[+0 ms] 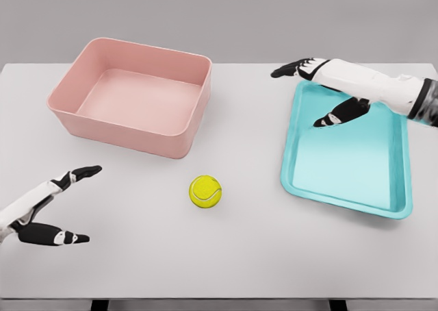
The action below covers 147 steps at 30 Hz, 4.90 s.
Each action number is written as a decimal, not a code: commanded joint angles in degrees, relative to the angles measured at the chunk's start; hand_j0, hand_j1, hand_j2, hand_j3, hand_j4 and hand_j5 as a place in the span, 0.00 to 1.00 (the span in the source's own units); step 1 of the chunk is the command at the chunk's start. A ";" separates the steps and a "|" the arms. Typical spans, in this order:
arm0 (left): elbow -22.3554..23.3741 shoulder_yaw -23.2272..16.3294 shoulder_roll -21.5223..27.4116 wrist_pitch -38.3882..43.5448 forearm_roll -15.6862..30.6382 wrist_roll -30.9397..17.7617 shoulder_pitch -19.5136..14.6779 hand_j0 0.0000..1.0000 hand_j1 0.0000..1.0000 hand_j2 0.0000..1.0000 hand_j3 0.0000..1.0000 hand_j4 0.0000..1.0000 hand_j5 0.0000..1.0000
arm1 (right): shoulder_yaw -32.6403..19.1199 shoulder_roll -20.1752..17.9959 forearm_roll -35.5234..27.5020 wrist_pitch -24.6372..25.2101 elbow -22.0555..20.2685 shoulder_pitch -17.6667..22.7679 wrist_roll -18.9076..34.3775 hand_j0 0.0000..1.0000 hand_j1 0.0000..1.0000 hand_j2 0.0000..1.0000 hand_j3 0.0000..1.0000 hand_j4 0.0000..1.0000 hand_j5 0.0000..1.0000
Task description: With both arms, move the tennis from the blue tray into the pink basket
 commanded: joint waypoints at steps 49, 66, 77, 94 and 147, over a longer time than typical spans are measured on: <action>-0.77 -18.47 -19.66 11.66 -3.22 0.02 -20.22 0.91 0.91 0.91 0.91 0.91 0.91 | -15.22 -6.26 -9.81 0.34 -0.34 9.06 -0.04 1.00 1.00 1.00 1.00 1.00 1.00; -0.16 -18.91 -25.20 17.90 -7.97 0.11 -21.28 0.99 0.99 0.99 0.99 0.99 0.99 | -15.13 -6.43 -9.81 0.34 -1.13 9.23 -0.04 1.00 1.00 1.00 1.00 1.00 1.00; 0.99 -20.49 -27.05 20.98 -8.06 0.46 -22.94 0.99 0.99 0.99 0.99 0.99 0.99 | -15.48 -6.35 -9.81 0.51 -2.36 9.59 -0.04 1.00 1.00 1.00 1.00 1.00 1.00; 4.24 -22.51 -28.19 22.82 -8.58 0.46 -25.32 0.98 0.98 0.98 0.98 0.98 0.98 | -17.68 -6.43 -10.78 0.51 -3.50 10.73 -0.04 1.00 1.00 1.00 1.00 1.00 1.00; -0.60 -21.81 -26.70 8.24 -12.28 -0.07 -26.02 0.49 0.49 0.49 0.49 0.49 0.49 | -17.95 -6.43 -12.27 0.78 -5.00 11.17 -0.04 1.00 1.00 1.00 1.00 1.00 1.00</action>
